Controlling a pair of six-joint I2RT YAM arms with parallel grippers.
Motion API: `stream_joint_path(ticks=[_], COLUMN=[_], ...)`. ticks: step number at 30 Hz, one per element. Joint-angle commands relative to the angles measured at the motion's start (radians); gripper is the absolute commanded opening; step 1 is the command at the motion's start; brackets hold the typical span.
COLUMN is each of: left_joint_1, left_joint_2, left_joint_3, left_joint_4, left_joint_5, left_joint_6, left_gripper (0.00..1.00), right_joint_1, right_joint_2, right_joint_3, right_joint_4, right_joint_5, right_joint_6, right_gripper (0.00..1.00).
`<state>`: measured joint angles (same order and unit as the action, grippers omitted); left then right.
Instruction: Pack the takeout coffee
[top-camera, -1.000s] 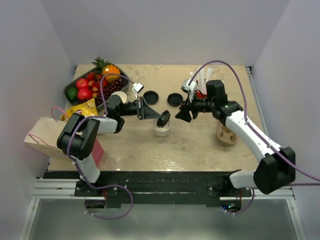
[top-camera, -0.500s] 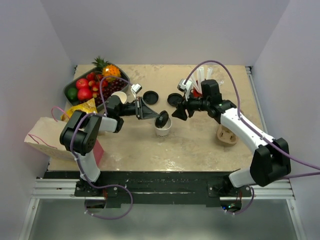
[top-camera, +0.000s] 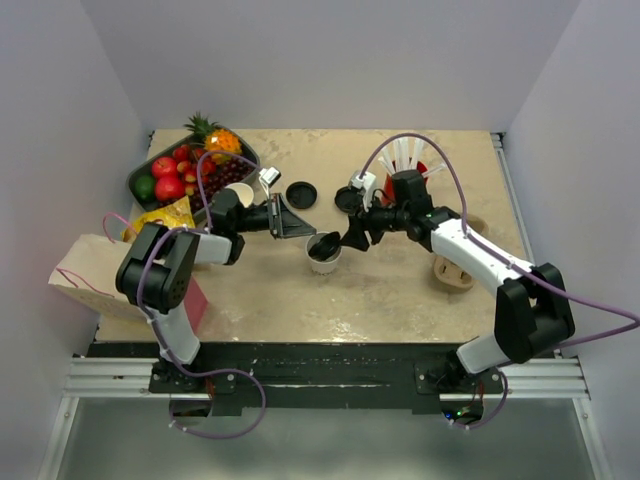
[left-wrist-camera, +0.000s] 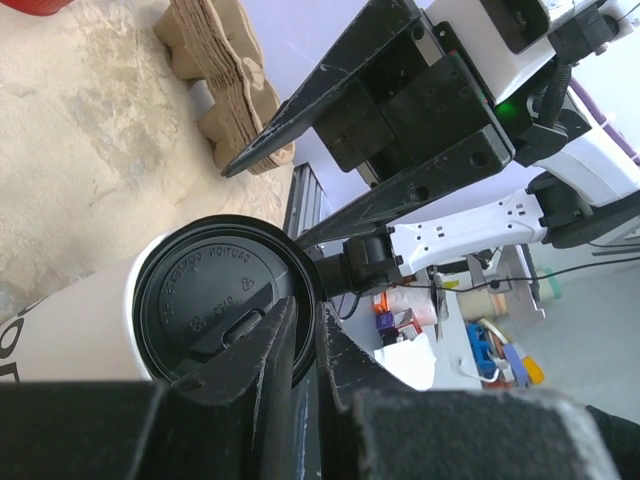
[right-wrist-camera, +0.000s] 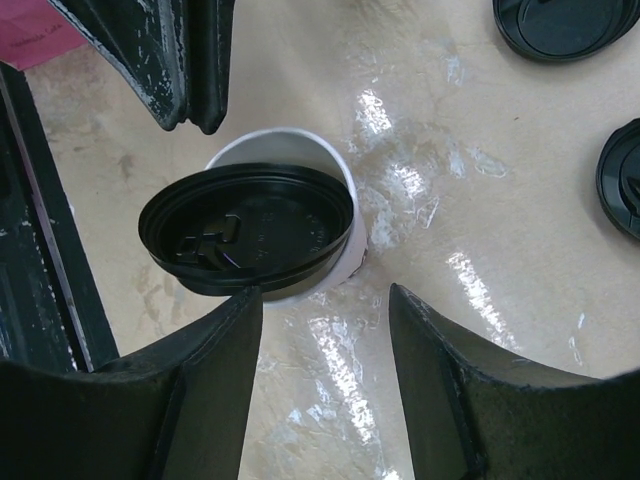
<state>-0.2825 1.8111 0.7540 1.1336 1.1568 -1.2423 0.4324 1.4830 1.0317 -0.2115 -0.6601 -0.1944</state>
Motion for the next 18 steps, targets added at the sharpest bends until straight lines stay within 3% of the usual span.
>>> stream_joint_path(ticks=[1,6,8,10,11,14,18], left_joint_1=[0.006,0.006,0.006,0.005,0.005,-0.009,-0.049], left_joint_2=[-0.055,-0.078,-0.097,-0.136,-0.172,-0.235,-0.294], left_joint_3=[-0.007,0.007,0.022,0.044,0.051,0.079,0.132], left_joint_4=[-0.032,-0.049,-0.128,-0.222,-0.377,-0.648,-0.894], left_joint_5=[0.006,0.023,0.041,0.046,0.026,-0.02,-0.106], left_joint_6=[0.087,0.145,0.202,0.344,0.48,0.749,1.024], left_gripper=[0.2,0.29,0.32,0.34,0.35,0.38,0.41], right_joint_1=[0.014,0.029,0.029,0.029,0.029,0.031,0.031], right_joint_2=[-0.026,-0.038,-0.038,-0.038,-0.036,-0.04,-0.038], right_joint_3=[-0.015,-0.022,-0.018,-0.015,-0.013,-0.007,0.007], right_joint_4=[0.06,0.067,0.072,0.075,0.078,0.083,0.092], right_joint_5=[0.01,0.005,0.002,0.001,-0.001,-0.009,-0.003], right_joint_6=[0.035,0.044,0.056,0.062,0.07,0.081,0.092], right_gripper=[0.57,0.58,0.58,0.58,0.58,0.58,0.58])
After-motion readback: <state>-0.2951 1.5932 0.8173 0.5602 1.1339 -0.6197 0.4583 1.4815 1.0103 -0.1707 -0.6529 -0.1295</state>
